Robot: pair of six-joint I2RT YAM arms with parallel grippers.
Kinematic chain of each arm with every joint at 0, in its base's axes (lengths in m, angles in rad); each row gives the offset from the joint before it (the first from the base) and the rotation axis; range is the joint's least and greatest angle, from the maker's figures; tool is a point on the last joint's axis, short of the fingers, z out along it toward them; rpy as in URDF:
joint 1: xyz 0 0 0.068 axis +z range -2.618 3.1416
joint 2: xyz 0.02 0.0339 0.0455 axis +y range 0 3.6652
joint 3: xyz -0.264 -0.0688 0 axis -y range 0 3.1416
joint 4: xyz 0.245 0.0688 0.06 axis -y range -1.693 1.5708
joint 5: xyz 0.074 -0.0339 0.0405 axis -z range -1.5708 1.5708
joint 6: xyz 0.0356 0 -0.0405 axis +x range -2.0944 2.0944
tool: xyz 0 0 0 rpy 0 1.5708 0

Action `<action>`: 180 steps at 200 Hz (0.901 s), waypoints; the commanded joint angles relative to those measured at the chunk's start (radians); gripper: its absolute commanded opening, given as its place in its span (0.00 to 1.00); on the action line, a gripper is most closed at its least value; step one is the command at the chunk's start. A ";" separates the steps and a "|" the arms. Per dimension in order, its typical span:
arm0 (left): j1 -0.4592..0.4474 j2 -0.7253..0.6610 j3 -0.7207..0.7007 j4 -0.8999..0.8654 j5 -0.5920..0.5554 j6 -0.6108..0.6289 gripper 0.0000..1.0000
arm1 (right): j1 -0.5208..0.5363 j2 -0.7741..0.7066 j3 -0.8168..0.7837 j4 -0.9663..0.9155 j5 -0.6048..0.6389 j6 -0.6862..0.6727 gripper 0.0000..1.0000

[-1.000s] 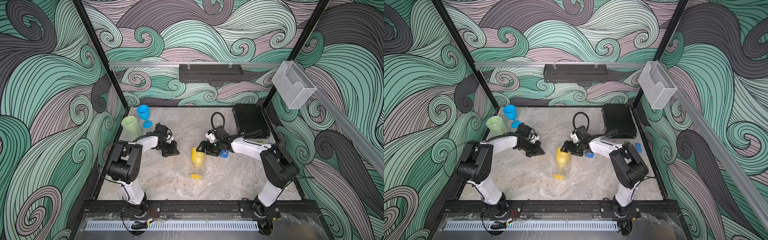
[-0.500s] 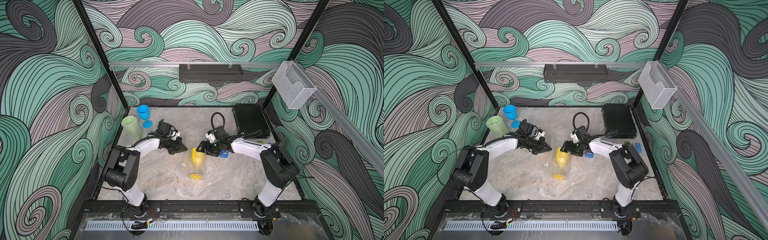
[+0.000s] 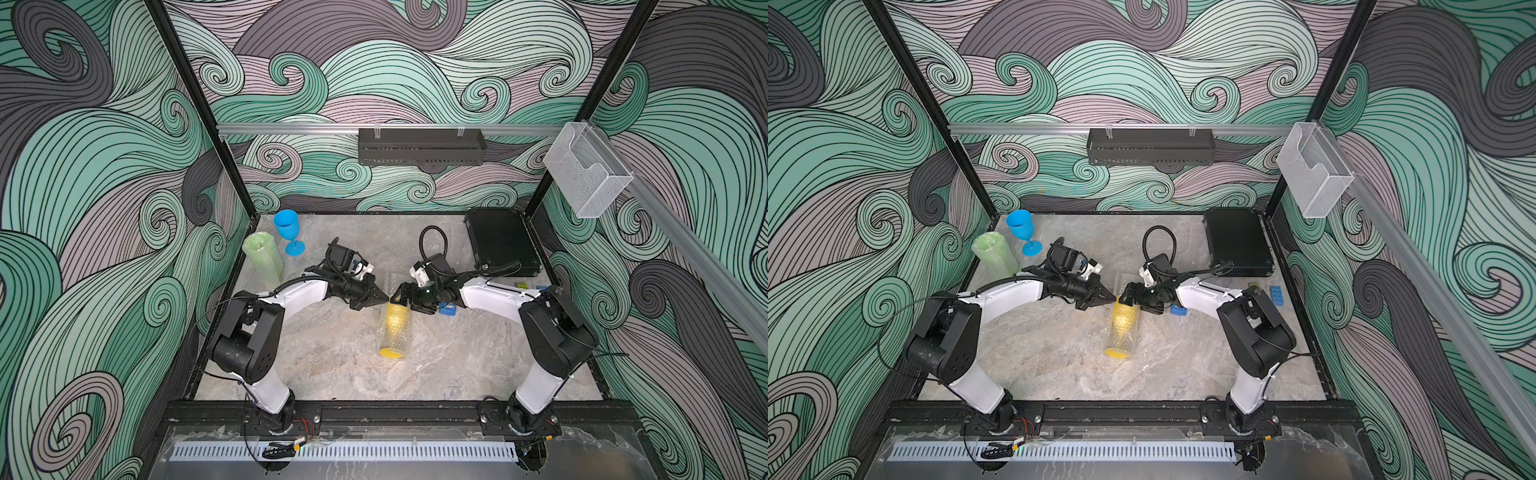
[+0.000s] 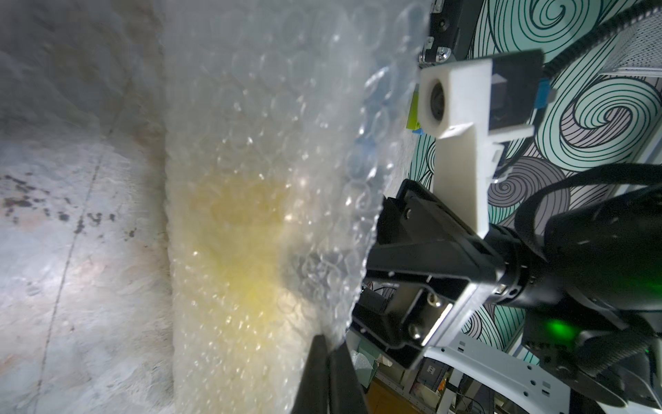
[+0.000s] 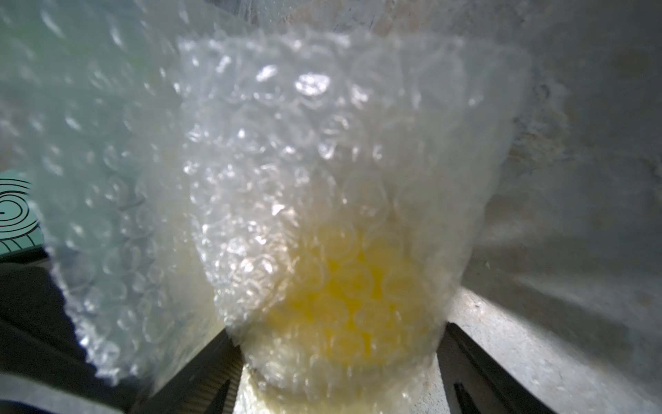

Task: Wrap wine glasses in bubble wrap
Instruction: Wrap the wine glass in bubble wrap.

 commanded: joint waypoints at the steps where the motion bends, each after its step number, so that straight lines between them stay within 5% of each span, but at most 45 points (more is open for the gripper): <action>1: -0.037 0.019 0.037 0.028 0.036 -0.026 0.00 | 0.010 0.029 -0.024 -0.074 0.069 0.004 0.86; 102: -0.089 0.140 0.082 0.060 0.039 -0.133 0.00 | 0.012 0.037 -0.030 -0.063 0.058 0.012 0.86; 180: -0.088 -0.034 -0.017 0.011 -0.028 -0.027 0.00 | 0.012 0.043 -0.023 -0.052 0.044 0.014 0.86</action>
